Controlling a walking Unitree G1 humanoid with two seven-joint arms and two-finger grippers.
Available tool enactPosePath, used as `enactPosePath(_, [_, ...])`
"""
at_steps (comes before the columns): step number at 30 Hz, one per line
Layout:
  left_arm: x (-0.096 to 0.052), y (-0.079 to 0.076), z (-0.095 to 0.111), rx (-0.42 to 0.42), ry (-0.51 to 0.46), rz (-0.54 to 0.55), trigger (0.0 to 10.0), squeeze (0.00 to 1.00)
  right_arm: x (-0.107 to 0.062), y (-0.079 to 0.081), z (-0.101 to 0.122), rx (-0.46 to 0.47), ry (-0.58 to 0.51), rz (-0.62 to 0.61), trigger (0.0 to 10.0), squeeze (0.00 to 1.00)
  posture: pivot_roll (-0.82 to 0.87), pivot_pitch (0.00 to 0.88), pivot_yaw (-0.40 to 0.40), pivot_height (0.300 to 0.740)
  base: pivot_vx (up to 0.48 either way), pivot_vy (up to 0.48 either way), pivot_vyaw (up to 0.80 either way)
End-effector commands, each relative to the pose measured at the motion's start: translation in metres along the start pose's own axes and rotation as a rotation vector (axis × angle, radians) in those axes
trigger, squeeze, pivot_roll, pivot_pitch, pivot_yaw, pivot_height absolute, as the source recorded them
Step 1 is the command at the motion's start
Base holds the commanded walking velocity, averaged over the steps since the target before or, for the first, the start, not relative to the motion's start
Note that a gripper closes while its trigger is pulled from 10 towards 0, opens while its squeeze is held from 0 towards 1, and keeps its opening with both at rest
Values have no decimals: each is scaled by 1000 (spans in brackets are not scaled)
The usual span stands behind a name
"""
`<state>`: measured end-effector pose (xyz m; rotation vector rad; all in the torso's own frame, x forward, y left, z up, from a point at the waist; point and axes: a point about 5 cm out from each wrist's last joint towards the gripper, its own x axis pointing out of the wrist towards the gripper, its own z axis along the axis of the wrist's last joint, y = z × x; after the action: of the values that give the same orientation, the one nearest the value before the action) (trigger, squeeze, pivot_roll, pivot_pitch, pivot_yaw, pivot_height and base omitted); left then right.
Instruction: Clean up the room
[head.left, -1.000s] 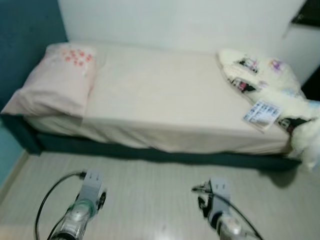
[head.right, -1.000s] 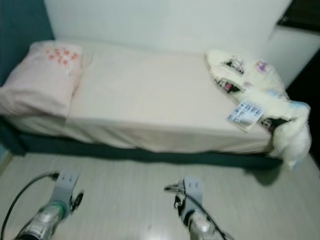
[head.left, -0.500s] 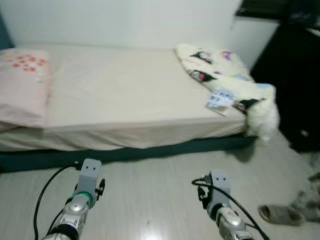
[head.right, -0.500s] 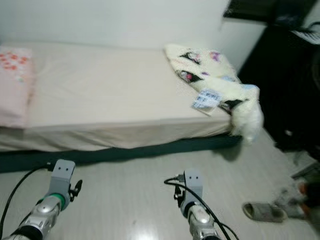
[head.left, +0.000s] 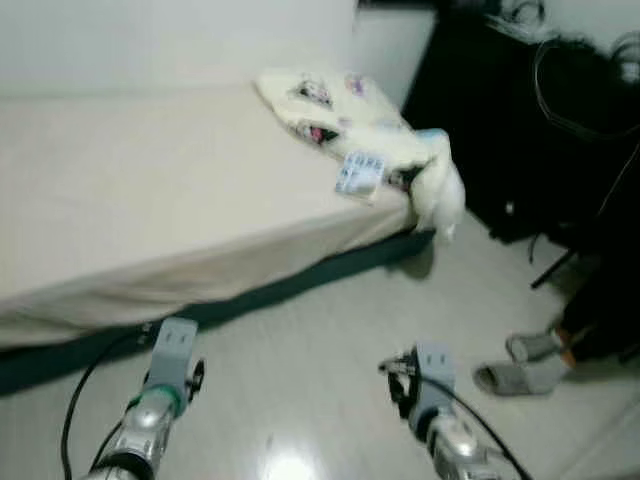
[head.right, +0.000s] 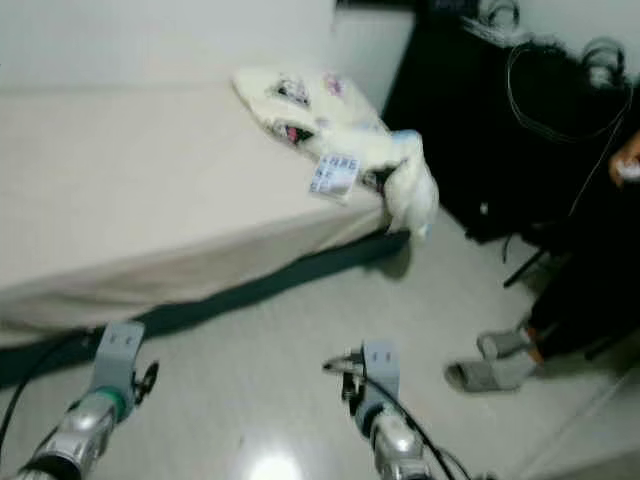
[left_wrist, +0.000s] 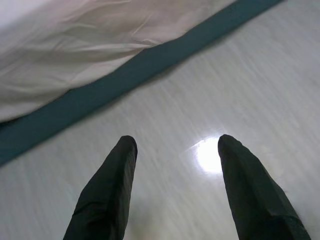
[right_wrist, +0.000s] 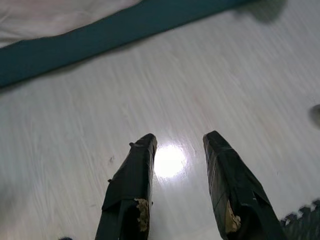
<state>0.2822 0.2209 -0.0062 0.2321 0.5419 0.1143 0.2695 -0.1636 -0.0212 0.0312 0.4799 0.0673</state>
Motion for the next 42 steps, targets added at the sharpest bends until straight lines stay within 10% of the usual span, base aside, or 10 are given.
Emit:
enactPosePath(1, [-2, -12, -2, 49, -13, -40, 10000, 0, -4, -11, -6, 8, 20, -48, 10000, 0, 46, 39, -29, 720, 0, 0, -800])
enactPosePath(22, [-5, -23, -8, 106, -15, -98, 10000, 0, -9, -23, -11, 57, 8, -119, 10000, 0, 45, 66, -35, 720, 0, 0, -800])
enactPosePath(42, [-8, -25, -13, 137, -26, -105, 10000, 0, -9, -13, -8, 18, -35, -58, 10000, 0, 28, 72, -35, 720, 426, 0, 0])
